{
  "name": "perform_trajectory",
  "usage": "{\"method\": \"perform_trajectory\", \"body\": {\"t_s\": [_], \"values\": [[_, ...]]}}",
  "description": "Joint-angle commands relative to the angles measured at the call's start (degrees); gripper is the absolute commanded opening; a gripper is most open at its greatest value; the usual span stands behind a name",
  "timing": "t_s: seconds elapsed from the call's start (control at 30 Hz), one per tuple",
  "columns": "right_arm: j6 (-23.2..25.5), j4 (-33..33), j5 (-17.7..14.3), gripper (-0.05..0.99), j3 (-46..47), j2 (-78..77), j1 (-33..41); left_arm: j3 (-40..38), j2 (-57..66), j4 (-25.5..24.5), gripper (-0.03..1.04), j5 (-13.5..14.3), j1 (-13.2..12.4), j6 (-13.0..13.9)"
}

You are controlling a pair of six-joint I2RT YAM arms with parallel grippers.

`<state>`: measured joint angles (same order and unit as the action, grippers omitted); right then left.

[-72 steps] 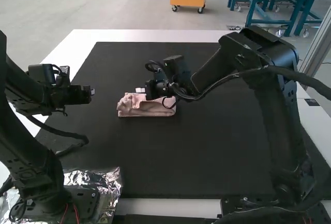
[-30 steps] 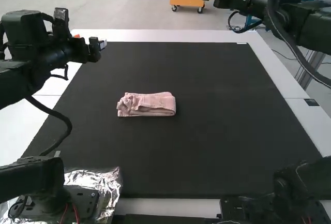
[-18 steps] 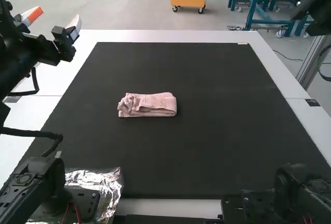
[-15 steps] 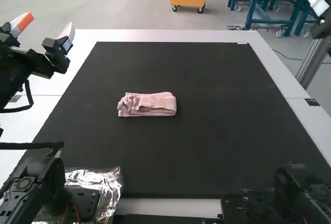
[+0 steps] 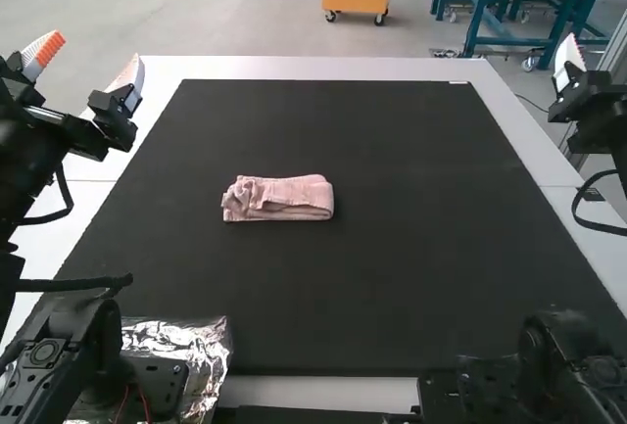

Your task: Fold the towel.

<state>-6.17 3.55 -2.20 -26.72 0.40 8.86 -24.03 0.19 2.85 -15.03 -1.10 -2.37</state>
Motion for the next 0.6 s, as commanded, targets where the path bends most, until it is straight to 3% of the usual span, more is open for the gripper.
{"method": "perform_trajectory", "body": {"t_s": [0.0,0.07,0.13,0.23,0.3,0.33,0.43,0.5,0.57], "values": [[-4.99,1.63,8.79,0.91,4.75,-0.32,-0.43,6.98,-0.19,6.82,0.97,2.99,-0.04,8.7],[-5.87,8.31,6.5,0.91,9.41,-0.4,-0.43,11.46,-0.1,10.07,0.97,3.34,-0.13,15.12],[-5.43,18.33,1.23,0.91,14.59,-0.4,-0.51,15.68,-0.19,15.52,0.97,6.15,0.05,18.02],[-5.51,27.83,-1.14,0.91,21.62,-0.32,-0.43,21.66,-0.1,24.39,0.97,9.23,0.22,18.63],[-5.51,32.4,-2.11,0.91,25.58,-0.32,-0.43,24.3,-0.1,26.33,0.97,10.46,0.4,18.63],[-5.6,33.54,-2.99,0.91,26.9,-0.4,-0.43,24.21,-0.19,24.22,0.97,10.46,0.4,17.58],[-5.34,24.75,-3.6,0.91,26.81,-0.4,-0.6,23.94,-0.1,18.86,0.97,10.46,0.4,11.69],[-5.25,18.86,-4.13,0.91,26.81,-0.4,-0.69,23.94,-0.19,14.11,0.97,10.72,0.4,9.75],[-5.25,12.88,-5.63,0.91,26.81,-0.4,-0.78,24.03,-0.19,9.45,0.97,12.92,0.4,3.34]]}}
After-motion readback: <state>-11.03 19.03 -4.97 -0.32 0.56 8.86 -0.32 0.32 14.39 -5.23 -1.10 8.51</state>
